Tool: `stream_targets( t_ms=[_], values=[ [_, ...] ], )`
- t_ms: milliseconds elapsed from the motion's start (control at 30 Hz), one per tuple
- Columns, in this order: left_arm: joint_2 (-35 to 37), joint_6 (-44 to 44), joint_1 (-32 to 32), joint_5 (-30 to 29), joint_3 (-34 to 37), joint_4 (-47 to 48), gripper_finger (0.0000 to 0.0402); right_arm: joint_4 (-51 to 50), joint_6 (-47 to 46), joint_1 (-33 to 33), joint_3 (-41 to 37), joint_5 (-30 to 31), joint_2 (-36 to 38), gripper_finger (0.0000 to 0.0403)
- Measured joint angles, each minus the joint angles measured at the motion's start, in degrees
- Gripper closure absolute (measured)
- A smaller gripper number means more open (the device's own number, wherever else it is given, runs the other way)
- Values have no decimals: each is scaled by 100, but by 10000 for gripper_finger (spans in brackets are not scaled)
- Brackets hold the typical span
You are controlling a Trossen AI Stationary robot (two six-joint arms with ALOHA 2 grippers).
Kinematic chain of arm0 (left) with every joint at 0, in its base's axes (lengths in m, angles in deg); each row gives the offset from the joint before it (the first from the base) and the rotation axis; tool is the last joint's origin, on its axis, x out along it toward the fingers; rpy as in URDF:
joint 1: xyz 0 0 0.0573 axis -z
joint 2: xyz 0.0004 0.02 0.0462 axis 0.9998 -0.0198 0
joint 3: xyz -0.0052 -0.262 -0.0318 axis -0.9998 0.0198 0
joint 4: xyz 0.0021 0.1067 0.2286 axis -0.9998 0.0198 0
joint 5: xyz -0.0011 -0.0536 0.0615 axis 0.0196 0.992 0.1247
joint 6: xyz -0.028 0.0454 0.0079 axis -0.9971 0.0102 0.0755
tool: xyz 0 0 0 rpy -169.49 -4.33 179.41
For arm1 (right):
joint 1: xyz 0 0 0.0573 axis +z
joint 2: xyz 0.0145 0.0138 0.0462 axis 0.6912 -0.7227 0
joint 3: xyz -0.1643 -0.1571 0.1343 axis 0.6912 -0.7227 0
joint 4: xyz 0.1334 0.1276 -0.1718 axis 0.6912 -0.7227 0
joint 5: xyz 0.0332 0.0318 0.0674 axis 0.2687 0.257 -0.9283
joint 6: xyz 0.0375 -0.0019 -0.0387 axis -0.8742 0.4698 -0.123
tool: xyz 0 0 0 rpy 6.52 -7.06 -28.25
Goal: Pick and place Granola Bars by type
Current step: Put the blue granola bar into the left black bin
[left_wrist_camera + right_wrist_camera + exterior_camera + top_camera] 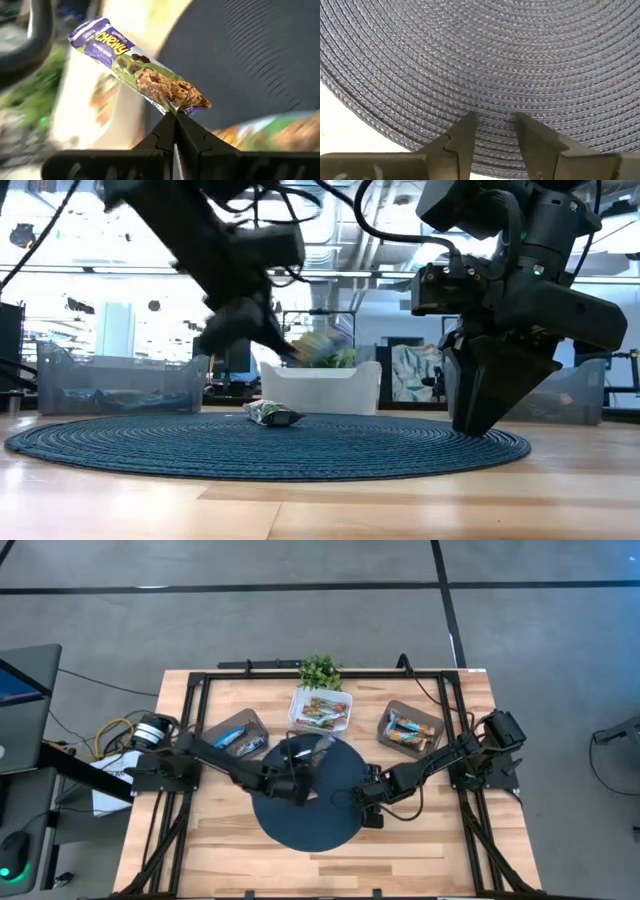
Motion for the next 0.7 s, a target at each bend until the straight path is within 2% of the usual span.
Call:
stream_targets(
  t_ms=[133,200,267,367,467,533,700],
  values=[
    [373,-1343,299,-1023,0,1590,401,0,2,0,0,2,0,270],
    [551,-2340,420,-1397,0,2613,401,2,2,0,0,0,0,270],
    [693,-3557,500,-1502,0,3843,401,7,2,0,0,0,-2,269],
    [815,-5428,548,-1308,123,5517,401,17,2,0,0,7,-2,269],
    [842,-6737,588,-710,409,6594,401,26,2,0,0,22,-2,269],
    [843,-7169,609,-299,628,6834,401,37,6,-2,0,22,-2,269],
    [843,-7131,612,441,1096,6651,401,71,45,-4,0,26,-2,269]
  ],
)
